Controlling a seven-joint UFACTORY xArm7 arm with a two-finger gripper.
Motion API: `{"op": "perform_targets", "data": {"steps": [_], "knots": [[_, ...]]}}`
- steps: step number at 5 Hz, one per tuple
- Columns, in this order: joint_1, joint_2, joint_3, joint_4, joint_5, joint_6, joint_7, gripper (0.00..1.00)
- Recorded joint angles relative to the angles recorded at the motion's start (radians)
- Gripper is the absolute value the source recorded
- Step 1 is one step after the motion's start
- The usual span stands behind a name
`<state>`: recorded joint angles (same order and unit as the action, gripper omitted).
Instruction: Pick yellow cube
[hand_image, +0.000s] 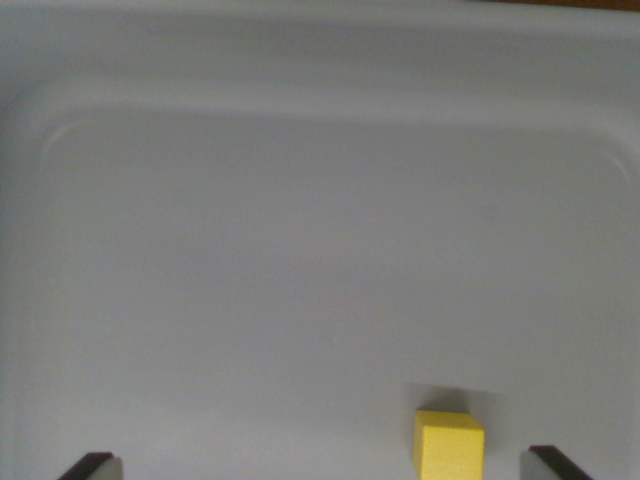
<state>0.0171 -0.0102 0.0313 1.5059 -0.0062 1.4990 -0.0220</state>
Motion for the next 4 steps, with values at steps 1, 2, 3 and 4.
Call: {"op": "perform_targets", "data": {"steps": [1,2,3,4], "knots": [[0.0,0.0,0.0,0.0,0.0,0.0,0.0,0.0],[-0.0028,0.004,-0.004,-0.022,0.0032,-0.024,-0.008,0.0],[-0.0028,0.004,-0.004,-0.022,0.0032,-0.024,-0.008,0.0],[-0.006,0.009,-0.009,-0.048,0.007,-0.053,-0.018,0.0]]}}
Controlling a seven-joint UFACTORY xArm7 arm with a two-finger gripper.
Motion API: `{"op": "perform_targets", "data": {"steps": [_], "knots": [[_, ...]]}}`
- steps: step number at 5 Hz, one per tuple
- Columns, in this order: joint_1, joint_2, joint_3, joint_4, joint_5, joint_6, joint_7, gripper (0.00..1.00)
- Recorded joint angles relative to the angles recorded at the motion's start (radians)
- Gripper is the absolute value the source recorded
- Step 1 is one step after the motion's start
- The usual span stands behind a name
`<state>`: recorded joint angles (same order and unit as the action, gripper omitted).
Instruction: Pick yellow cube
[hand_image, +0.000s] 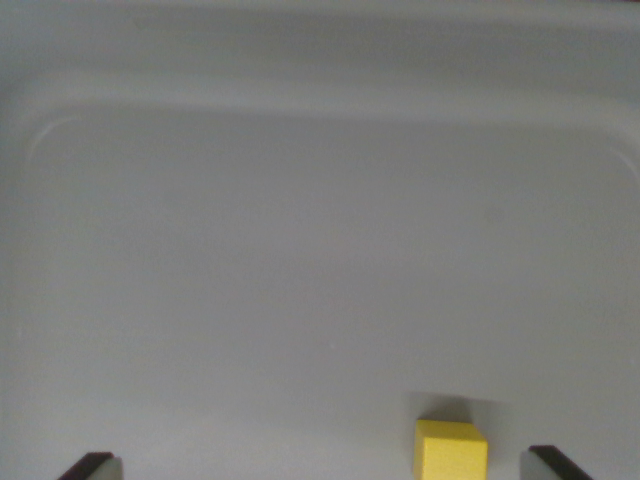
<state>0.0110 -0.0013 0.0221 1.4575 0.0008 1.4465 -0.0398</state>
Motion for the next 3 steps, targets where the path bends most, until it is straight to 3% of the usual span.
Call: {"op": "perform_targets", "data": {"steps": [1,2,3], "knots": [[0.0,0.0,0.0,0.0,0.0,0.0,0.0,0.0],[-0.0037,0.005,-0.006,-0.03,0.0043,-0.032,-0.011,0.0],[-0.0037,0.005,-0.006,-0.03,0.0043,-0.032,-0.011,0.0]]}}
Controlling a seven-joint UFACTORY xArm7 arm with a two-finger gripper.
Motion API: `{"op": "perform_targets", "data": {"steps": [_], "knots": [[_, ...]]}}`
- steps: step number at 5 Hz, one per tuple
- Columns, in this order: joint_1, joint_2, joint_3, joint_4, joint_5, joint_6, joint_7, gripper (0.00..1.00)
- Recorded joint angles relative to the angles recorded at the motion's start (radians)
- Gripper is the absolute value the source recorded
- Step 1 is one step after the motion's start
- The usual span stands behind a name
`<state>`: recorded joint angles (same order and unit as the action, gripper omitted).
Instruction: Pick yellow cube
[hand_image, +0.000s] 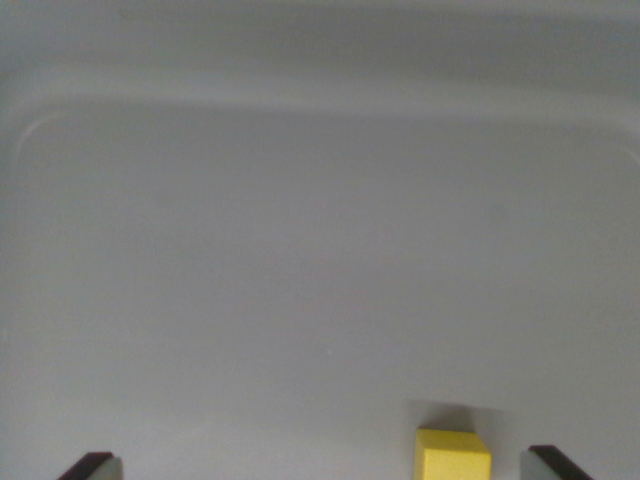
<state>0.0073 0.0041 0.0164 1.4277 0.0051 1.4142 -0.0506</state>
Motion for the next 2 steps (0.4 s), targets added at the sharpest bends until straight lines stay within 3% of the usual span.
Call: {"op": "perform_targets", "data": {"steps": [1,2], "knots": [[-0.0038,0.006,-0.006,-0.031,0.0045,-0.033,-0.011,0.0],[-0.0038,0.006,-0.006,-0.031,0.0045,-0.033,-0.011,0.0]]}}
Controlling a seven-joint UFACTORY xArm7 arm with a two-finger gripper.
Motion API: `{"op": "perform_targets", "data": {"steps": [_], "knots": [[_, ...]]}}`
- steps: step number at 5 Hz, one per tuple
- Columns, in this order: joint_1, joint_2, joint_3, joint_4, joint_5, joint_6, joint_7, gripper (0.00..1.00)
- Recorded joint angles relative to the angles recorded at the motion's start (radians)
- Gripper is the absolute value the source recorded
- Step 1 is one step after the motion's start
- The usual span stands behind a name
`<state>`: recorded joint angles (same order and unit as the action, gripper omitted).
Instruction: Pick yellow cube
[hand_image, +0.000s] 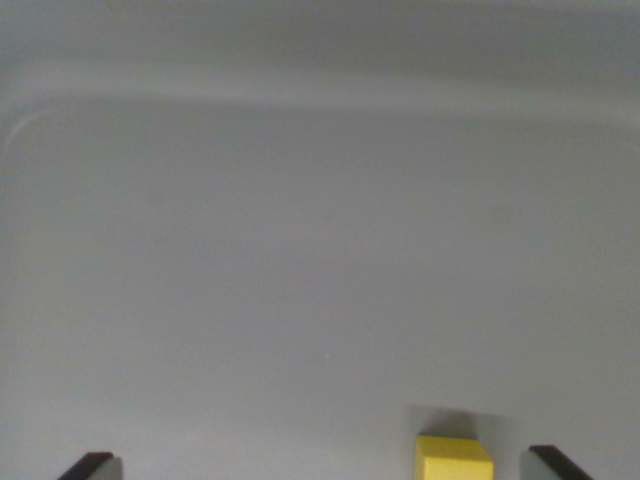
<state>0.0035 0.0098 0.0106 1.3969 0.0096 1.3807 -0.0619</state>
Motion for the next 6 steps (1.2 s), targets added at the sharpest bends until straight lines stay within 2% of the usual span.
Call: {"op": "perform_targets", "data": {"steps": [1,2,3,4,5,6], "knots": [[-0.0044,0.006,-0.007,-0.035,0.0051,-0.038,-0.013,0.0],[-0.0044,0.006,-0.007,-0.035,0.0051,-0.038,-0.013,0.0],[-0.009,0.013,-0.014,-0.073,0.0105,-0.079,-0.027,0.0],[-0.009,0.013,-0.014,-0.073,0.0105,-0.079,-0.027,0.0],[-0.0139,0.021,-0.021,-0.112,0.0162,-0.122,-0.041,0.0],[-0.0139,0.021,-0.021,-0.112,0.0162,-0.122,-0.041,0.0]]}}
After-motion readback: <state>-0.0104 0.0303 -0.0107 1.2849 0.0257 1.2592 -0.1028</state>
